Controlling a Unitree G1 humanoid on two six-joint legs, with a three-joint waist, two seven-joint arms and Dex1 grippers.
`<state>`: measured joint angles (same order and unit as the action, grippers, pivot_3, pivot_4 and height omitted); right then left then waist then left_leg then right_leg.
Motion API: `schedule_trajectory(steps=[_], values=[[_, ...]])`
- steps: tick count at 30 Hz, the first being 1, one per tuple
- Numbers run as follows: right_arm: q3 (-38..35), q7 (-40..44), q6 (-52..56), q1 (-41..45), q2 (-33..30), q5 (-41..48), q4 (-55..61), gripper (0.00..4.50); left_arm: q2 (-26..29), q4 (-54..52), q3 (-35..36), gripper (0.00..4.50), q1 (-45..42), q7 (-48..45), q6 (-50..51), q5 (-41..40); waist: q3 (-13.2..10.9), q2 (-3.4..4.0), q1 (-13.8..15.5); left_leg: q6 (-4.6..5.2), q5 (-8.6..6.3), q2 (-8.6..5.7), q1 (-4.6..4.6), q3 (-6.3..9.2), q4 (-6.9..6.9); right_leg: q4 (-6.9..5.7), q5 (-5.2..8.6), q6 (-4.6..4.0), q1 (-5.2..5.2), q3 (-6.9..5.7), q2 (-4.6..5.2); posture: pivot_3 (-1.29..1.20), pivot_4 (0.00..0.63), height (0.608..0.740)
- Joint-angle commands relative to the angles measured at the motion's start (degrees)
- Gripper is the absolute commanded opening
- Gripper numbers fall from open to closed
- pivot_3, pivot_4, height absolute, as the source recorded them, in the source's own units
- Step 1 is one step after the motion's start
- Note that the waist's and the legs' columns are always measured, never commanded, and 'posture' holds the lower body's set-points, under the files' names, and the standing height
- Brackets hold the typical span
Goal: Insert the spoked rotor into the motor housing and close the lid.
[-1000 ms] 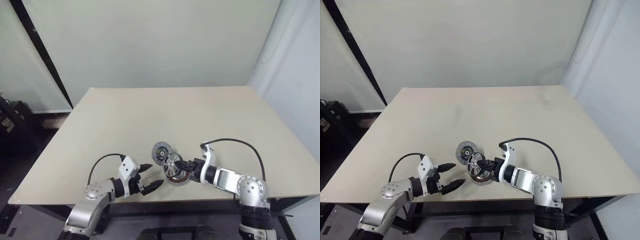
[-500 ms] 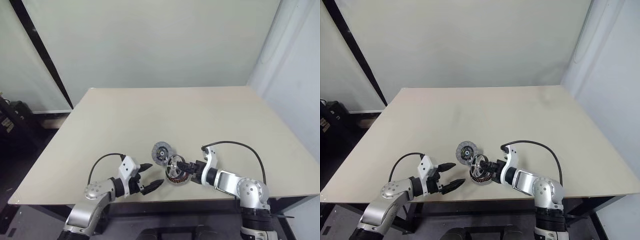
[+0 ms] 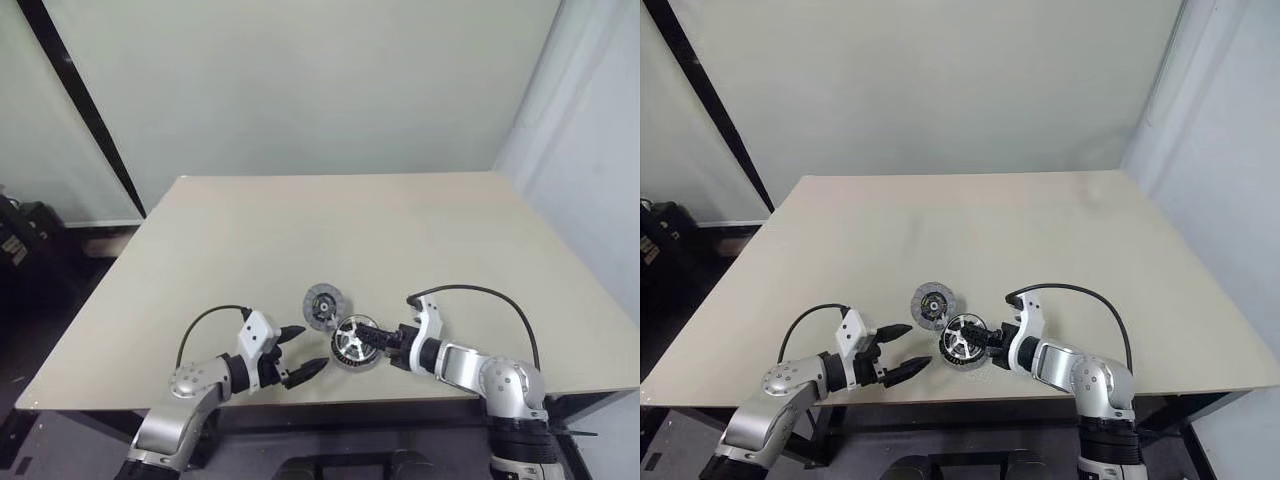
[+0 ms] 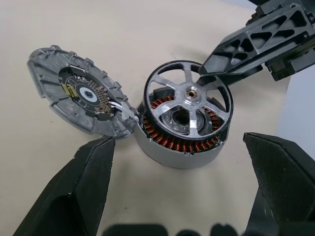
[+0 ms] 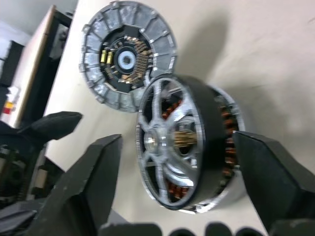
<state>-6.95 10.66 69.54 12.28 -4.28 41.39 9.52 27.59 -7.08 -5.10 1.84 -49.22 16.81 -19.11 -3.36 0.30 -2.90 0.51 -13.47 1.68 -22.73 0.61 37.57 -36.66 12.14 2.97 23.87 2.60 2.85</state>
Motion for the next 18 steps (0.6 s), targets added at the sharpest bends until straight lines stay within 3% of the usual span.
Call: schedule_trajectory(steps=[1,5,9,12,18], values=[[0.6,0.6,-0.1,1.4,-2.3,0.0,4.8,3.82,-0.2,-0.7,0.7,4.50,-1.0,-0.2,-1.0,-0.6,0.0,0.00,0.0,0.00,0.00,0.00,0.00,0.00,0.01,0.00,0.00,0.00,0.00,0.00,0.00,0.00,0.000,0.740],[2.2,1.7,-1.5,1.9,-6.2,-1.4,7.3,3.82,-0.4,-0.5,0.6,4.50,-1.0,-0.4,-1.1,-0.5,0.0,-0.01,0.0,0.00,0.00,0.00,0.00,0.00,0.02,0.00,0.00,0.00,0.00,0.00,0.00,0.00,0.000,0.740],[10.3,4.2,-10.7,1.8,-14.4,-10.7,9.1,3.82,-0.5,-0.4,0.6,4.50,-1.1,-0.4,-1.1,-0.6,0.0,-0.01,0.0,0.00,0.00,0.00,0.00,-0.02,0.03,0.03,0.01,0.00,0.02,0.00,0.01,0.00,0.000,0.740],[16.8,5.8,-20.7,1.3,-18.6,-19.1,8.5,3.21,-0.5,-0.3,0.6,4.50,-1.1,-0.3,-1.1,-0.5,0.0,-0.04,0.0,0.00,0.00,0.00,0.00,-0.03,0.04,0.06,0.01,0.00,0.01,0.00,0.02,0.00,0.000,0.740],[24.9,7.9,-33.8,1.3,-20.6,-30.2,5.4,1.07,-0.3,-0.5,0.8,4.50,-1.0,-0.2,-1.0,-0.5,0.0,-0.11,0.0,0.01,0.00,0.00,0.00,-0.02,0.03,0.03,0.01,0.00,0.02,-0.02,0.00,0.00,0.000,0.740]])
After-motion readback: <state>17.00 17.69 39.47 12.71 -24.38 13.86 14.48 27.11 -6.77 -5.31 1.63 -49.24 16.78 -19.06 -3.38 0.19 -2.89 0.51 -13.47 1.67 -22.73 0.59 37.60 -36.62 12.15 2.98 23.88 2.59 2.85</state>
